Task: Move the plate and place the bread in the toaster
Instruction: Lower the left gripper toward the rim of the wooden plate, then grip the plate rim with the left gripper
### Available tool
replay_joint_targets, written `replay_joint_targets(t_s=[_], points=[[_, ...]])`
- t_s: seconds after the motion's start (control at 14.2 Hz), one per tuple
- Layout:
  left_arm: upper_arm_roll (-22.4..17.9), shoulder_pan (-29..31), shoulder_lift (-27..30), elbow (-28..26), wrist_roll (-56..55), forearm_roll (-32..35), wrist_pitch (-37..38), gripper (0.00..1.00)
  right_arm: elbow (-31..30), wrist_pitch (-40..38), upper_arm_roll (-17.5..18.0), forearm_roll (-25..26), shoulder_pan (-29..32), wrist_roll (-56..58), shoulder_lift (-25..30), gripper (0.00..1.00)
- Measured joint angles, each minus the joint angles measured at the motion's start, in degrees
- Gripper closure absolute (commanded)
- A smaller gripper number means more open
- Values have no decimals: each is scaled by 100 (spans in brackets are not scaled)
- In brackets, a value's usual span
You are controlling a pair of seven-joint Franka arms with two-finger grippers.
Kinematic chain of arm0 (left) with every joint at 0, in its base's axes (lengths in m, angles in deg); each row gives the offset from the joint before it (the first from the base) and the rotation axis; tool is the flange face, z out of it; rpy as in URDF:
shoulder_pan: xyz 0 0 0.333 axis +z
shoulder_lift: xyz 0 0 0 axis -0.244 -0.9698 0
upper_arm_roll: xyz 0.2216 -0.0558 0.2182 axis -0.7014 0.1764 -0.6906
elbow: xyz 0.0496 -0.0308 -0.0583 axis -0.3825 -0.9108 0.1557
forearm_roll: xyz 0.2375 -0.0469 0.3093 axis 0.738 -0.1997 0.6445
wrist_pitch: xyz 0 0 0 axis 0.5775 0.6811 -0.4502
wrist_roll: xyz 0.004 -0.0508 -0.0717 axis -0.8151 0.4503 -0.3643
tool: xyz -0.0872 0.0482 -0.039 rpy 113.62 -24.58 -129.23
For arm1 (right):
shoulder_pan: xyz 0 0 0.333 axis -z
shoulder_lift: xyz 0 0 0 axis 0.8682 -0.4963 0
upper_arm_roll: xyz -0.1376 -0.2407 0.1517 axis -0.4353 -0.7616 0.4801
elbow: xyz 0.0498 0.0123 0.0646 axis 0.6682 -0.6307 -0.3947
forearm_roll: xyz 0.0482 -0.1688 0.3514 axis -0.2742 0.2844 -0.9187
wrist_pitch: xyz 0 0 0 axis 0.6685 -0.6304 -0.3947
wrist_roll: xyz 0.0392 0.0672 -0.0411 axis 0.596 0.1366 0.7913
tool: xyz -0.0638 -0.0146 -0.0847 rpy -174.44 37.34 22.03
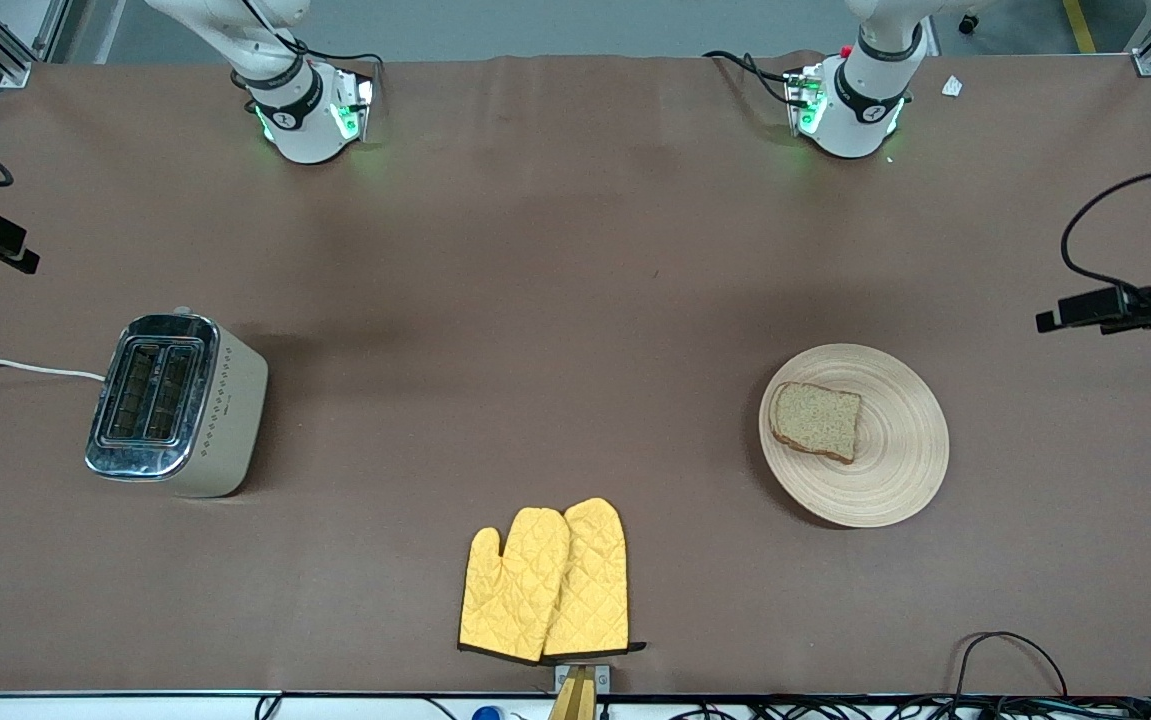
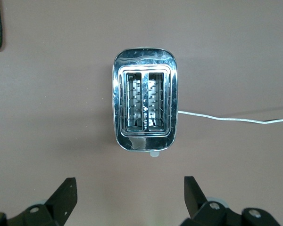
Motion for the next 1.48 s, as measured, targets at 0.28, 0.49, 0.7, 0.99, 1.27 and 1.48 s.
replay_joint_targets(t_s=[0.28,0.49,0.7,0.99,1.27,1.48], points=[[0,502,-1131,-8,619,-845,-118,0,0,-2,1,0,1,-2,0,0],[-1,716,-2105,3,1459,-1550,-446,0,0,-3,0,0,1,-4,0,0],[6,816,-2777,42,2102,-1920,-786,0,-1,-14,-1,0,1,-5,0,0],[7,834,-3045,115,2426,-2060,-1002,0,-1,-43,-1,0,1,-6,0,0],[7,834,-3221,119,2614,-2349,-1074,0,-1,-93,0,0,1,-7,0,0],[11,832,-3373,121,2706,-2611,-1086,15,-1,-104,4,0,1,-7,0,0]])
